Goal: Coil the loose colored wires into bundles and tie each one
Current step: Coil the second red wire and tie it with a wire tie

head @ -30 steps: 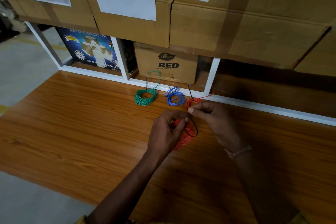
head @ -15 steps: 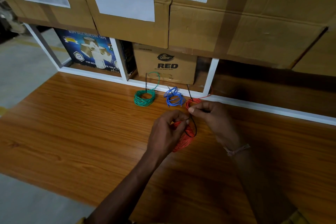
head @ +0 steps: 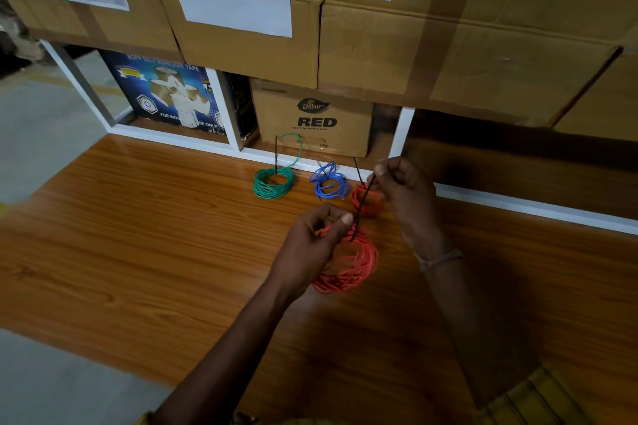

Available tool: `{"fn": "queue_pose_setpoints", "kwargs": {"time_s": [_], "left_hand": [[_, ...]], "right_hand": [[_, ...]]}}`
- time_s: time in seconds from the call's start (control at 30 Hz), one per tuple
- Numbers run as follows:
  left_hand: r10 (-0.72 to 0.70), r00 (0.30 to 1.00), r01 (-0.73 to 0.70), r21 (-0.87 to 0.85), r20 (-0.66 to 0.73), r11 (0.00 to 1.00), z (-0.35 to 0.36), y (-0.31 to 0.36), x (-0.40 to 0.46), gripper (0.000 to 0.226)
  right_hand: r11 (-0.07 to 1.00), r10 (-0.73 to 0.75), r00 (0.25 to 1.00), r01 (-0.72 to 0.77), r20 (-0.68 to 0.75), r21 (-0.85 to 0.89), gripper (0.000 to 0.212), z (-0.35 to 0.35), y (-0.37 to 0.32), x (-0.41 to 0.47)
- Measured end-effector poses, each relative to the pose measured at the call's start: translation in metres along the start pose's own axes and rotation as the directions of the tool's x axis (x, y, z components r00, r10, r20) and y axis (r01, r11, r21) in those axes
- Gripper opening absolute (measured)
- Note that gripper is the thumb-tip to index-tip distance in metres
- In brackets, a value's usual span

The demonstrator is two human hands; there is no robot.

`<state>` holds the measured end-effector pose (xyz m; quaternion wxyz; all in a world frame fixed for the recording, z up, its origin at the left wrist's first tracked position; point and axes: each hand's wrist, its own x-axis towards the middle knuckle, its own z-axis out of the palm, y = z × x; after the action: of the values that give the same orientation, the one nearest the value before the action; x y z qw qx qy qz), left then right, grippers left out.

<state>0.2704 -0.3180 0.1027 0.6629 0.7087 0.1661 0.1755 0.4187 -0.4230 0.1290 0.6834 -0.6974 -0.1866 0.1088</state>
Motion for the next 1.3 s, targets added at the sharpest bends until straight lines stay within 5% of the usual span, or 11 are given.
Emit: {"fn": "queue_pose_setpoints", "kwargs": {"time_s": [0.3,0.6,0.87,1.03,1.3], "left_hand": [[-0.227,0.973,0.23,-0.093,0.037,0.969,-0.004,-0.002,0.01,0.016],[-0.204,0.971,0.221,-0.14,0.127,0.965,0.001,-0.006,0.009,0.011],[-0.28,0.956,0.291,-0.16,0.09,0.943,0.008,-0.024,0.011,0.012],[-0.338,0.937,0.35,-0.216,0.09,0.912,0.004,-0.029,0.018,0.01],[-0.28,0.955,0.293,-0.163,0.103,0.942,0.013,-0.039,0.018,0.013]], "right_hand": [[0.982,-0.179,0.975,0.169,-0.133,-0.079,0.009,0.001,-0.01,0.012],[0.987,0.055,0.996,-0.043,-0.073,0.155,0.007,0.006,-0.008,0.01],[0.999,0.024,0.997,-0.02,-0.08,0.05,0.009,0.005,0.0,0.016],[0.968,0.111,0.993,-0.098,-0.04,0.232,0.016,0.006,0.01,0.016],[0.986,0.077,0.997,-0.077,0.005,0.151,0.024,0.004,0.01,0.025]]}}
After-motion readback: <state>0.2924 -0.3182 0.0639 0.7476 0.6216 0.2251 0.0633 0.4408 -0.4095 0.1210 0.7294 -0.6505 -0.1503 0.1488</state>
